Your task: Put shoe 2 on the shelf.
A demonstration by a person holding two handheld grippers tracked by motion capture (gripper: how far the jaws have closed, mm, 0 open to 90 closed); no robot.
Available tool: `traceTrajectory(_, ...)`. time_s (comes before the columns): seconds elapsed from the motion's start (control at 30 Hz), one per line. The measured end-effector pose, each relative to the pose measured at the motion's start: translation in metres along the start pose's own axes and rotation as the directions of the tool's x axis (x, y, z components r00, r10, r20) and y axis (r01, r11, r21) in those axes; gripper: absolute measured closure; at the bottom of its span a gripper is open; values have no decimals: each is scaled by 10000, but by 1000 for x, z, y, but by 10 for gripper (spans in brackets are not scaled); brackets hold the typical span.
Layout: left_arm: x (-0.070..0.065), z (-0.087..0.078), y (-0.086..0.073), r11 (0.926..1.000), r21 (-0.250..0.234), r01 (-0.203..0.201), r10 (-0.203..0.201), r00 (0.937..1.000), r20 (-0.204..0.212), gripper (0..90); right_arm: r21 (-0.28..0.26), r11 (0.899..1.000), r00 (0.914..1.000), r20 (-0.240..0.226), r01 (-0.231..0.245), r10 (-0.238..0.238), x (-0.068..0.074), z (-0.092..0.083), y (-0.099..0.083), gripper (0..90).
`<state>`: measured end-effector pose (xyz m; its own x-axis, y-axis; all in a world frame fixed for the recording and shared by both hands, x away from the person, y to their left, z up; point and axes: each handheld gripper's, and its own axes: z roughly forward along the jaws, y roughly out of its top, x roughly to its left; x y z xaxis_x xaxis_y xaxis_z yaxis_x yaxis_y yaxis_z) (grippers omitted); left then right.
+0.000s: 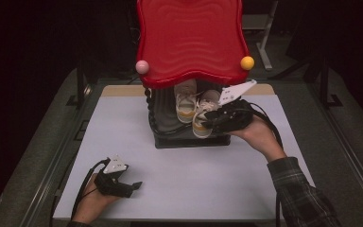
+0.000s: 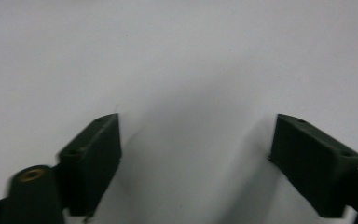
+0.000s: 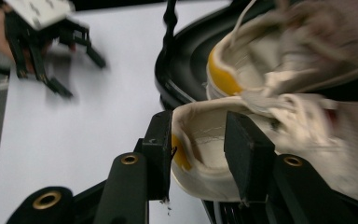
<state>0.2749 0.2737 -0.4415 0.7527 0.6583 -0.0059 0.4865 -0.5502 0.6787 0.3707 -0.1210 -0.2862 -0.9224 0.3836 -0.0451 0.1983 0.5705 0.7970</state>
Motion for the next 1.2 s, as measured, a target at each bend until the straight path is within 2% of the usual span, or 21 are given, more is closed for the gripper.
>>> traceTrajectory(0.07,-3,-1,10,9995,-310,-40,47,9997,248,344,-234,9991,9994,48,-345,347,3,-9,-4,658)
traceTrajectory(0.1,-5,-1,17,9987,-491,-132,151,9992,370,400,-390,9985,9989,249,-376,386,5,-13,-8,695)
traceTrajectory(0.2,-13,-3,43,9934,-1139,-166,269,9956,894,556,-405,9962,9956,509,-767,787,10,-18,-18,781)
traceTrajectory(0.23,-16,-2,52,9928,-1153,-321,448,9930,1093,614,-412,9957,9936,746,-824,853,11,-19,-23,801)
traceTrajectory(0.3,-23,3,70,9903,-1217,-671,816,9896,1183,717,-313,9943,9887,1080,-1015,1043,10,-17,-31,874)
traceTrajectory(0.33,-26,6,80,9897,-1228,-740,893,9882,1243,813,-361,9913,9823,1346,-1265,1303,7,-15,-40,894)
traceTrajectory(0.37,-27,9,89,9881,-1303,-816,988,9864,1311,813,-361,9913,9823,1346,-1265,1303,7,-15,-40,894)
traceTrajectory(0.43,-31,16,109,9850,-1416,-988,1188,9829,1405,884,-291,9883,9764,1529,-1498,1526,3,-12,-46,896)
traceTrajectory(0.53,-34,26,139,9747,-1772,-1362,1603,9785,1298,900,-272,9849,9655,1943,-1712,1732,-3,-7,-52,896)
traceTrajectory(0.6,-36,31,157,9684,-1921,-1594,1824,9772,1088,900,-352,9800,9601,1964,-1960,1990,-7,-3,-54,896)
traceTrajectory(0.67,-37,36,173,9634,-1925,-1866,2052,9753,813,900,-375,9783,9591,1927,-2038,2072,-9,0,-55,896)
traceTrajectory(0.73,-37,40,182,9625,-2054,-1773,1956,9780,723,900,-409,9777,9585,1928,-2059,2099,-10,2,-55,896)
traceTrajectory(0.9,-38,49,192,9584,-2126,-1902,2110,9742,797,900,-441,9750,9569,1868,-2178,2222,-12,5,-54,896)
traceTrajectory(1.0,-40,49,193,9509,-2225,-2150,2367,9686,755,900,-394,9757,9555,1979,-2153,2189,-11,9,-52,896)
traceTrajectory(1.07,-39,50,194,9507,-2250,-2133,2377,9674,869,900,-370,9766,9549,2050,-2118,2148,-12,10,-51,897)
traceTrajectory(1.2,-42,56,197,9470,-2340,-2202,2508,9618,1100,900,-517,9758,9450,2433,-2124,2186,-15,11,-47,897)
